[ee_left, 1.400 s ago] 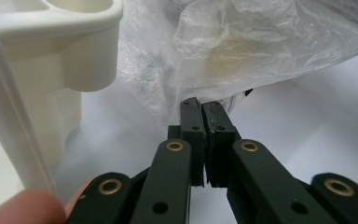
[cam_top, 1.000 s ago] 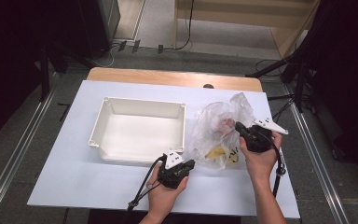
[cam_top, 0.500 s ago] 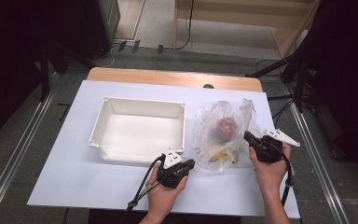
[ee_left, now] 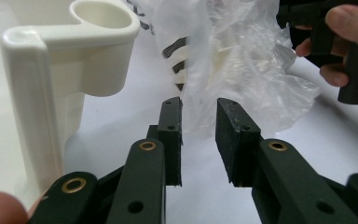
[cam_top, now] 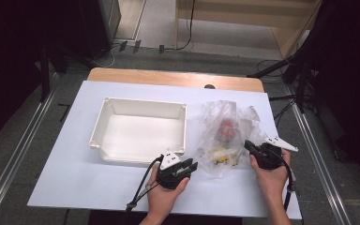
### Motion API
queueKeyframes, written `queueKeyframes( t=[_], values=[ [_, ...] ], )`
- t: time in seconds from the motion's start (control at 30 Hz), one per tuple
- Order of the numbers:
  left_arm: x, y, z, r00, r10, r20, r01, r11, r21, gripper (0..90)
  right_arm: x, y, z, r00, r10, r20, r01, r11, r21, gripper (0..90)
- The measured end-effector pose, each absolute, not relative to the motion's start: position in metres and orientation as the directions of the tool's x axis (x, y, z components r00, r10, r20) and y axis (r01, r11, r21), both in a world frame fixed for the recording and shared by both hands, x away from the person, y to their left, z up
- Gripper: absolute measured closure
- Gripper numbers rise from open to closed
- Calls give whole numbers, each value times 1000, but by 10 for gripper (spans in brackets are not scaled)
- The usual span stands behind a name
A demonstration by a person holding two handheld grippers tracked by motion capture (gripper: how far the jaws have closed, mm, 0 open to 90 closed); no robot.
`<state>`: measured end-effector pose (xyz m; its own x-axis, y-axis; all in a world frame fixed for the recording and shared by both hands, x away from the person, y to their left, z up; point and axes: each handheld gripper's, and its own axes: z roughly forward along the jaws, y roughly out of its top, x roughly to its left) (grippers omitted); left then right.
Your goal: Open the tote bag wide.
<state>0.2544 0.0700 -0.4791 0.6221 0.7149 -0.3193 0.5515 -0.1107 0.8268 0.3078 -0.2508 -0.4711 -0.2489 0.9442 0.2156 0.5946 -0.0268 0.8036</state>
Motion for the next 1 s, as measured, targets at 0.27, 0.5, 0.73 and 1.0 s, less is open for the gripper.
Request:
queueKeyframes(
  t=[0.27,0.5,0.73,1.0],
  values=[
    [254,70,-479,623,713,-322,550,-107,828,714,307,-257,-481,-231,951,204,626,-15,780,900],
    [254,69,-479,614,725,-312,552,-112,826,855,305,-265,-487,-203,958,200,658,-17,753,900],
    [254,69,-479,615,725,-311,551,-112,827,868,300,-275,-486,-208,946,248,649,-56,759,797],
    [240,65,-474,670,707,-228,454,-147,879,786,285,-280,-464,-217,945,246,557,-87,826,698]
  ],
)
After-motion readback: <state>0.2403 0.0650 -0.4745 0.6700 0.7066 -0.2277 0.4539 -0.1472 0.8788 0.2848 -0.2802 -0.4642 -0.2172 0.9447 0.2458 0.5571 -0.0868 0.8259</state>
